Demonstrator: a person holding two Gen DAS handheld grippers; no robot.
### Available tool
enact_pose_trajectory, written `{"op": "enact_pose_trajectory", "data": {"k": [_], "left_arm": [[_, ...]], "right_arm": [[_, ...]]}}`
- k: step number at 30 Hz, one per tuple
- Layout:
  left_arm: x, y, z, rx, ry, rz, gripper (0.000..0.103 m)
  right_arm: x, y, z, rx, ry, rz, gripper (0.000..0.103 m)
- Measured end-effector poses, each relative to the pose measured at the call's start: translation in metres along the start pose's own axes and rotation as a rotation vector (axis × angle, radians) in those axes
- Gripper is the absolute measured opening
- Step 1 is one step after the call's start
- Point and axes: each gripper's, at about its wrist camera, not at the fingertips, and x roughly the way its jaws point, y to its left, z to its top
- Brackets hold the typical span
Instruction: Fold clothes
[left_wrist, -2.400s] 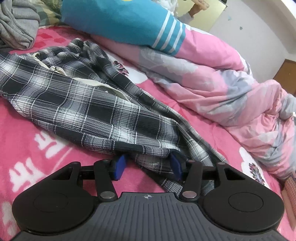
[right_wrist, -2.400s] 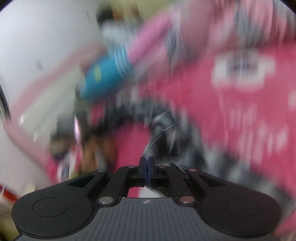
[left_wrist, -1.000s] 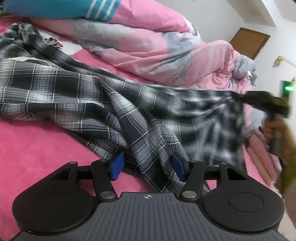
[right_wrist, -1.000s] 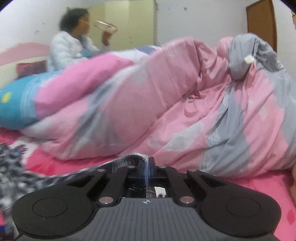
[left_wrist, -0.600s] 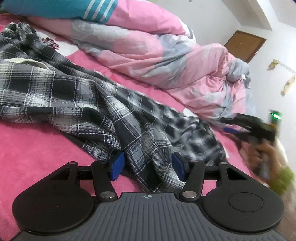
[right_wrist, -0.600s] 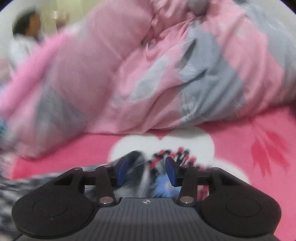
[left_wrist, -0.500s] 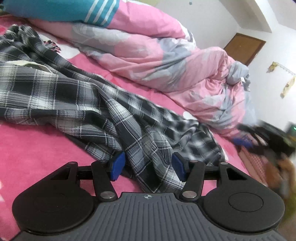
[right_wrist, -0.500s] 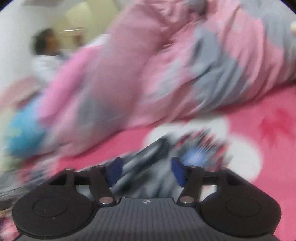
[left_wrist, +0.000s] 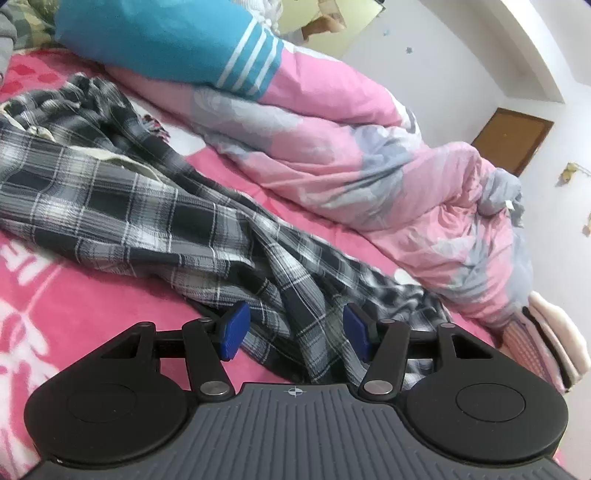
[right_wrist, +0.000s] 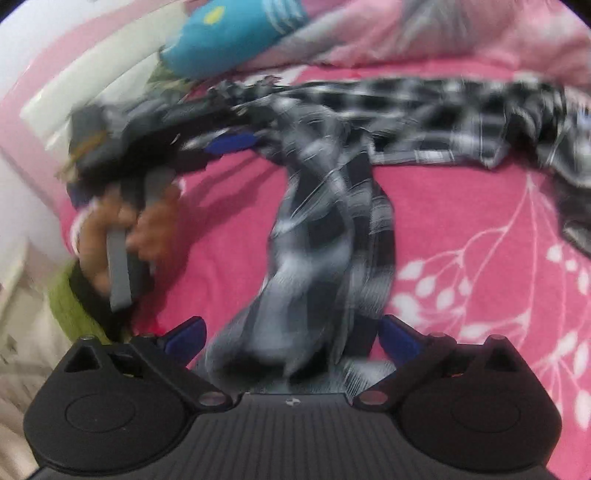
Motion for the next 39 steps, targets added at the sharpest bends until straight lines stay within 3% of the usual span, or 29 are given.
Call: {"op": "enact_pose_trajectory", "data": {"k": [1,3,4,5,6,9,13,16,20,24,27,28,29,30,36,39], "left_arm": [[-0.001,0.0,0.0,0.0,-0.007,0.002,0.056],[-0.004,0.001,0.002,-0.01,-0.025,0.002,0.056],[-0.005,0.002,0.002,-0.016,-0.035,0.002,0.056],[-0.008,0.003,0.004,-0.026,-0.053,0.004,0.056],[-0.011,0.004,0.005,-0.037,-0.072,0.004,0.056],[-0.024,0.01,0.012,-0.066,-0.143,0.001,0.056],[-0.038,0.019,0.021,-0.109,-0.232,0.009,0.056],[-0.042,0.024,0.026,-0.127,-0.251,0.018,0.056],[-0.036,0.024,0.027,-0.113,-0.226,0.055,0.056],[-0.023,0.019,0.032,-0.047,-0.175,0.144,0.056],[-0.012,0.022,0.043,-0.046,-0.136,0.213,0.056],[-0.008,0.026,0.047,-0.061,-0.128,0.238,0.056],[-0.004,0.031,0.052,-0.077,-0.12,0.263,0.056],[0.0,0.035,0.056,-0.092,-0.112,0.288,0.056],[0.011,0.069,0.057,-0.162,-0.095,0.364,0.054],[0.011,0.071,0.057,-0.154,-0.093,0.362,0.054]], "right_arm": [[-0.003,0.006,-0.003,-0.029,-0.006,-0.025,0.082],[-0.008,0.018,-0.01,-0.086,-0.019,-0.076,0.049],[-0.01,0.024,-0.013,-0.114,-0.025,-0.102,0.039],[-0.013,0.03,-0.016,-0.143,-0.032,-0.127,0.019],[-0.016,0.036,-0.019,-0.171,-0.038,-0.153,0.019],[-0.023,0.049,-0.028,-0.265,-0.038,-0.211,0.018],[-0.034,0.046,-0.036,-0.427,0.048,-0.21,0.018],[-0.042,0.044,-0.041,-0.548,0.113,-0.208,0.02],[-0.052,0.041,-0.049,-0.709,0.2,-0.205,0.043],[-0.063,0.029,-0.049,-0.682,0.245,-0.213,0.043],[-0.1,0.014,-0.001,-0.527,0.097,-0.109,0.047],[-0.109,0.008,0.021,-0.481,0.022,-0.078,0.055],[-0.113,0.002,0.046,-0.441,-0.06,-0.054,0.075],[-0.112,-0.002,0.072,-0.416,-0.131,-0.033,0.083],[0.025,0.019,0.219,-0.351,-0.213,0.208,0.078],[0.133,0.049,0.277,-0.413,-0.131,0.271,0.067]]}}
